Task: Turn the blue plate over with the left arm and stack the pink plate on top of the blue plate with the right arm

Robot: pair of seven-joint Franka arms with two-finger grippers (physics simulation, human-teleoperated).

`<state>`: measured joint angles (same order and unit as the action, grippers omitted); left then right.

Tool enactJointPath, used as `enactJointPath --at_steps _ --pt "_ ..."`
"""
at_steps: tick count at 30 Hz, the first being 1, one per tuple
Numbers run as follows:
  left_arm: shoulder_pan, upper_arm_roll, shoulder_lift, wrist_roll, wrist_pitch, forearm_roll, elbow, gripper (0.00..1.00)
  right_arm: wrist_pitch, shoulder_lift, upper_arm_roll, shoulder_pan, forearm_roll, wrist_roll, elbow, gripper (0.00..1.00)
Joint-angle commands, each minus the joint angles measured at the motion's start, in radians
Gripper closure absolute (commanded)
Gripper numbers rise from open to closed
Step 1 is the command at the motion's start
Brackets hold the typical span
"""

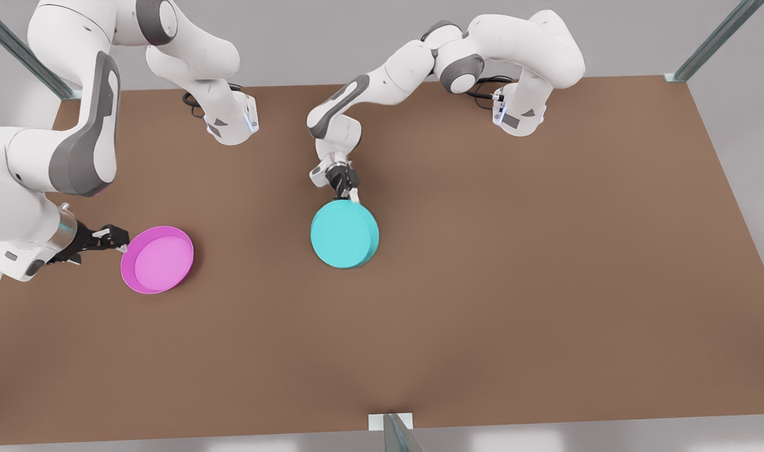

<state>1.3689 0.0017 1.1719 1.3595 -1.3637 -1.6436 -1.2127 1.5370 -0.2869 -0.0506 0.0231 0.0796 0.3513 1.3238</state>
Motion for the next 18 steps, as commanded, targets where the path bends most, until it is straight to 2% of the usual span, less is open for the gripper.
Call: enactJointPath --at_steps 1,6,7,8,9,11,12,13,15,17,18 --pt "-0.001 -0.003 0.0 0.019 -0.005 0.053 0.004 0.0 0.0 0.0 0.0 0.0 0.0 0.0 0.0 0.0" --pt "0.001 -0.032 -0.06 0.271 -0.196 0.387 0.001 0.0 -0.02 -0.001 -0.011 0.015 0.005 0.011 0.015 0.0" --pt "0.009 -0.032 -0.1 0.288 -0.242 0.55 -0.004 0.0 -0.219 -0.063 -0.012 0.072 0.009 0.019 0.014 0.0" --pt "0.009 -0.039 -0.132 0.309 -0.293 0.674 -0.008 0.0 -0.29 -0.121 -0.011 0.112 -0.004 0.008 0.005 0.0" --pt "0.009 -0.04 -0.159 0.309 -0.314 0.769 -0.014 0.0 -0.239 -0.175 -0.011 0.219 -0.179 0.023 0.005 0.0" --pt "0.006 -0.112 -0.247 0.286 -0.31 0.922 -0.09 0.0 -0.074 -0.213 -0.014 0.242 -0.176 0.077 0.066 0.0" --pt "0.004 -0.114 -0.268 0.259 -0.311 1.021 -0.09 0.0 0.17 -0.097 -0.107 0.193 -0.201 0.077 0.291 0.0" --pt "0.001 -0.115 -0.291 0.227 -0.313 1.105 -0.088 0.0 0.284 -0.064 -0.161 0.181 -0.271 0.078 0.399 0.0" --pt "-0.007 -0.115 -0.354 0.179 -0.313 1.219 -0.09 0.0 0.452 -0.067 -0.199 0.169 -0.31 0.081 0.517 0.0" --pt "-0.079 -0.114 -0.527 0.084 -0.307 1.35 -0.185 0.0 0.42 -0.195 -0.204 0.256 -0.423 0.259 0.451 0.0" --pt "-0.151 -0.115 -0.684 0.004 -0.311 1.395 -0.307 0.0 0.413 -0.209 -0.204 0.262 -0.457 0.258 0.448 0.0"
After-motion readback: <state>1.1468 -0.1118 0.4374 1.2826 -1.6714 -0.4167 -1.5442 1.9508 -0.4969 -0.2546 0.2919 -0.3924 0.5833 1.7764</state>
